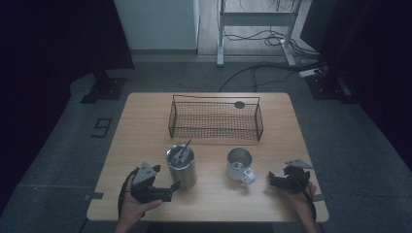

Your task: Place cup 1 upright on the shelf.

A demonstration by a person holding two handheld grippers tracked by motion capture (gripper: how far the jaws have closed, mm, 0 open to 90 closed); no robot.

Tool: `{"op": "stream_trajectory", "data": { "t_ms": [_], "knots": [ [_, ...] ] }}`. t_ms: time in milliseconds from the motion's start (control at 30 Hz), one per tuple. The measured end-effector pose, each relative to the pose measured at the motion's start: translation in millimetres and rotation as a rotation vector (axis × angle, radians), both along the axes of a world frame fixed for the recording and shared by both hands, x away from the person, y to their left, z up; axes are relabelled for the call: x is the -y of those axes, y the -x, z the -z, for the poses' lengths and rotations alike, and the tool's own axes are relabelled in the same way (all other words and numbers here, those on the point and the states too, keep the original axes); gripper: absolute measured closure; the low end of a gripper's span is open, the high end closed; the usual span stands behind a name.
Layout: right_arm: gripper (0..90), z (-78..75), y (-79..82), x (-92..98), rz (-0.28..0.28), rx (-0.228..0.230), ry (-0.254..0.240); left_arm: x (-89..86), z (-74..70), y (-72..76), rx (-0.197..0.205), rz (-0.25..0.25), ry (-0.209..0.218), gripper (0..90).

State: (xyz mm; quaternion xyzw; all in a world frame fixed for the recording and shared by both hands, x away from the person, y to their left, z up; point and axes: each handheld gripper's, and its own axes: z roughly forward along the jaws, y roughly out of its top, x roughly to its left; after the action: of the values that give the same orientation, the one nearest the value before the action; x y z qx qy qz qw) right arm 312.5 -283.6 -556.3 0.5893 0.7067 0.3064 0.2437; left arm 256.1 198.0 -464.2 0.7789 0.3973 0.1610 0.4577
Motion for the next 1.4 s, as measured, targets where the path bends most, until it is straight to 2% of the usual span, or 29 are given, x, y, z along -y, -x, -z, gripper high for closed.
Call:
{"op": "stream_trajectory", "data": {
  "t_ms": [300,700,1033,1133,1267,1400],
  "knots": [
    [2.6,0.0,0.0,0.0,0.0,0.0,0.0,6.1,1.0,-11.0,-0.01,0.009,-0.008,2.9],
    [2.6,0.0,0.0,0.0,0.0,0.0,0.0,18.5,0.4,-20.3,0.001,0.016,-0.021,1.6],
    [2.6,0.0,0.1,0.0,0.001,0.0,-0.001,24.9,8.6,-30.6,-0.006,0.005,-0.033,2.4],
    [2.6,0.0,0.1,0.0,0.0,0.0,-0.001,25.8,8.8,-32.5,-0.009,0.006,-0.024,2.5],
    [2.6,0.0,0.1,0.0,0.0,0.0,-0.001,28.8,6.5,-33.5,0.01,0.009,-0.022,4.1],
    [2.6,0.0,0.1,0.0,0.001,0.0,-0.001,30.1,5.2,-36.3,0.006,0.012,-0.02,3.2]
  ]
}}
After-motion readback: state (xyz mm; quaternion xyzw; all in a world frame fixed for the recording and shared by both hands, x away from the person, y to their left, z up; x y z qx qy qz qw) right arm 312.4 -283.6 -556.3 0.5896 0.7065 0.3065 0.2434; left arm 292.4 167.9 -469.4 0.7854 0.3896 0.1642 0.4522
